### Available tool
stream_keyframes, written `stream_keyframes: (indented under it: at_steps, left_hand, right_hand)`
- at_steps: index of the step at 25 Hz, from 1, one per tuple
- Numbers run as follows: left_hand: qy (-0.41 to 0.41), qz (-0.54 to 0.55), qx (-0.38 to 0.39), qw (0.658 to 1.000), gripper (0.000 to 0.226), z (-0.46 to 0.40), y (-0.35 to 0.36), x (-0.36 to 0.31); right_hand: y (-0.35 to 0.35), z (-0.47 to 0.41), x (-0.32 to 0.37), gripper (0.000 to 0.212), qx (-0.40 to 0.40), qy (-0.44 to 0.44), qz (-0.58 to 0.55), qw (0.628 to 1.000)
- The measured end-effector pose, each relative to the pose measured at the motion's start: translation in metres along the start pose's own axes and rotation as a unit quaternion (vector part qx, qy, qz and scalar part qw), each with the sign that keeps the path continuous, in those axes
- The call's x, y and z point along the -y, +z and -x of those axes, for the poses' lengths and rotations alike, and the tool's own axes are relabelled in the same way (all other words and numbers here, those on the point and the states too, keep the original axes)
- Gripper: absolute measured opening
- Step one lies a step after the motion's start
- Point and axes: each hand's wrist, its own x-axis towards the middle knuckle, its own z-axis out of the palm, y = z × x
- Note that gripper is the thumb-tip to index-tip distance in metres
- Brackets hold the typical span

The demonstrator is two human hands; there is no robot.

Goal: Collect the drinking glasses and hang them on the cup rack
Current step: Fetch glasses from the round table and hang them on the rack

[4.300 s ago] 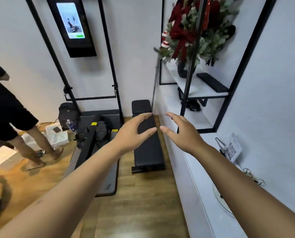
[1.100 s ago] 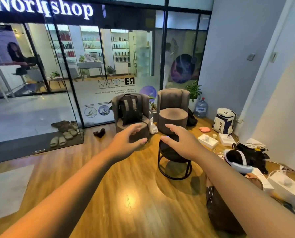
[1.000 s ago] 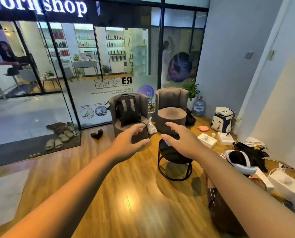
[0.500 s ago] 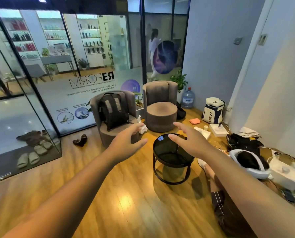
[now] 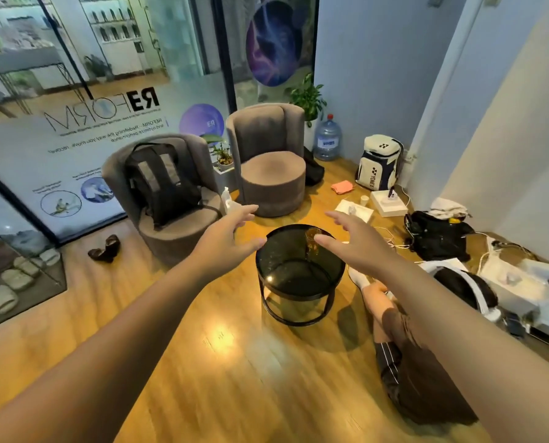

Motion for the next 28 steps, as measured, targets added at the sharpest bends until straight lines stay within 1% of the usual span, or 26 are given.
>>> stream_keyframes:
  at_steps: [4, 8, 14, 17, 19, 21, 23, 25, 28]
  left_hand:
    - [-0.008, 0.025, 0.046, 0.999, 0.074, -0.064, 0.043, 0.016]
    - [-0.034, 0.051, 0.083, 0.995, 0.073, -0.127, 0.081, 0.048]
    - [-0.058, 0.045, 0.117, 0.99, 0.069, -0.266, 0.148, 0.133]
    - [-0.048, 0.024, 0.14, 0.989, 0.07, -0.336, 0.187, 0.172]
    - [-0.039, 0.001, 0.171, 0.984, 0.072, -0.385, 0.216, 0.203]
    - [-0.022, -0.011, 0.199, 0.98, 0.074, -0.429, 0.247, 0.231]
    - [-0.022, -0.004, 0.218, 0.976, 0.073, -0.463, 0.281, 0.255]
    - [-0.036, 0.018, 0.223, 0.974, 0.071, -0.481, 0.314, 0.273]
    - [-0.045, 0.017, 0.226, 0.973, 0.072, -0.503, 0.376, 0.303]
  right_hand:
    - [0.004, -0.043, -0.046, 0.075, 0.02, 0.042, -0.01, 0.999]
    - [0.02, -0.098, -0.083, 0.078, 0.037, 0.078, -0.006, 0.996]
    - [0.069, -0.226, -0.134, 0.081, 0.051, 0.154, -0.015, 0.987]
    - [0.099, -0.294, -0.162, 0.083, 0.06, 0.171, -0.018, 0.983]
    - [0.122, -0.345, -0.182, 0.083, 0.068, 0.19, -0.021, 0.979]
    - [0.142, -0.387, -0.208, 0.082, 0.063, 0.207, -0.032, 0.976]
    - [0.16, -0.421, -0.238, 0.082, 0.046, 0.226, -0.044, 0.972]
    - [0.175, -0.444, -0.265, 0.083, 0.028, 0.245, -0.053, 0.968]
    - [0.203, -0.474, -0.309, 0.082, 0.018, 0.265, -0.066, 0.962]
